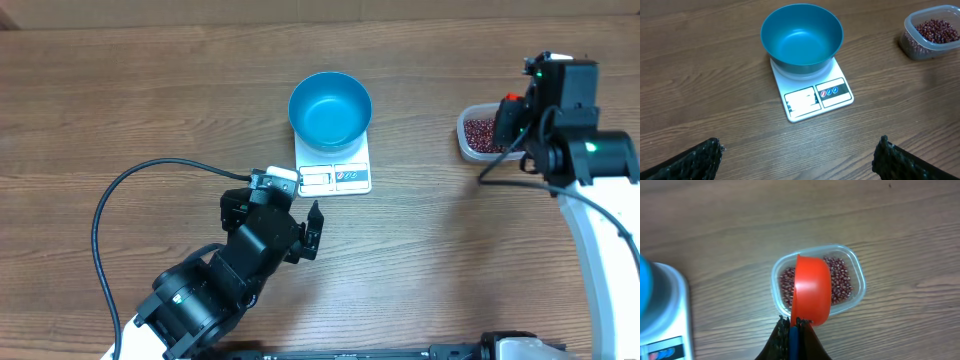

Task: Scoop item into bowl and weigh 150g on scale
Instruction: 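Lower the red cup into the bean tub with the right gripper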

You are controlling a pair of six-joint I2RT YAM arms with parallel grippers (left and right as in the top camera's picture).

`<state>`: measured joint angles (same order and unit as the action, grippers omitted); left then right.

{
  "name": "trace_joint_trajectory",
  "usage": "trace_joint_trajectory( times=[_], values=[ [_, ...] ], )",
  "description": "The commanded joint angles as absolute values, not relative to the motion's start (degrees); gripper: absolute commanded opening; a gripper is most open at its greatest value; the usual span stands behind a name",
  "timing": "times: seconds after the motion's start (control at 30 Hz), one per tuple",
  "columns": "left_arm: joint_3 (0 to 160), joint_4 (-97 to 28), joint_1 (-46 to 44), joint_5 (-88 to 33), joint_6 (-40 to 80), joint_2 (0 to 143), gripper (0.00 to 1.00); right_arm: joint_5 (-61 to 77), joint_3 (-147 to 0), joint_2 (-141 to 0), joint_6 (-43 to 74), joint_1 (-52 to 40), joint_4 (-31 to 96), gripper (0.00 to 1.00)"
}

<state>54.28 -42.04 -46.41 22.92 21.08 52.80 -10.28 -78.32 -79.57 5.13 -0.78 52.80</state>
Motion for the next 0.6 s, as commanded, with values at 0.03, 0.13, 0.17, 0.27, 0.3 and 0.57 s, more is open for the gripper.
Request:
trace_joint_trajectory(
  times=[0.03, 0.13, 0.17, 0.27, 0.3, 0.57],
  values=[
    [53.8, -42.0, -46.1, 22.8, 21.9, 52.9, 1.00, -14.8, -79.9, -84.3, 3.9, -0.6, 52.1, 0.04],
    [53.8, -42.0, -46.1, 22.9, 21.9, 52.9, 1.00, -16.9, -79.9, -87.5, 3.9, -0.6, 51.0, 0.04],
    [53.8, -42.0, -46.1, 22.8, 21.9, 52.9, 1.00, -17.5, -79.9, -88.3, 3.1, -0.6, 50.2, 0.04],
    [53.8, -42.0, -46.1, 22.8, 21.9, 52.9, 1.00, -18.0, -79.9, -90.4, 0.7, -0.6, 47.9, 0.04],
    [53.8, -42.0, -46.1, 22.8, 21.9, 52.9, 1.00, -18.0, -79.9, -90.8, -0.2, -0.6, 47.4, 0.04],
    [53.8, -42.0, -46.1, 22.8, 21.9, 52.9, 1.00, -20.1, -79.8, -94.2, -3.6, 0.3, 46.8, 0.04]
  ],
)
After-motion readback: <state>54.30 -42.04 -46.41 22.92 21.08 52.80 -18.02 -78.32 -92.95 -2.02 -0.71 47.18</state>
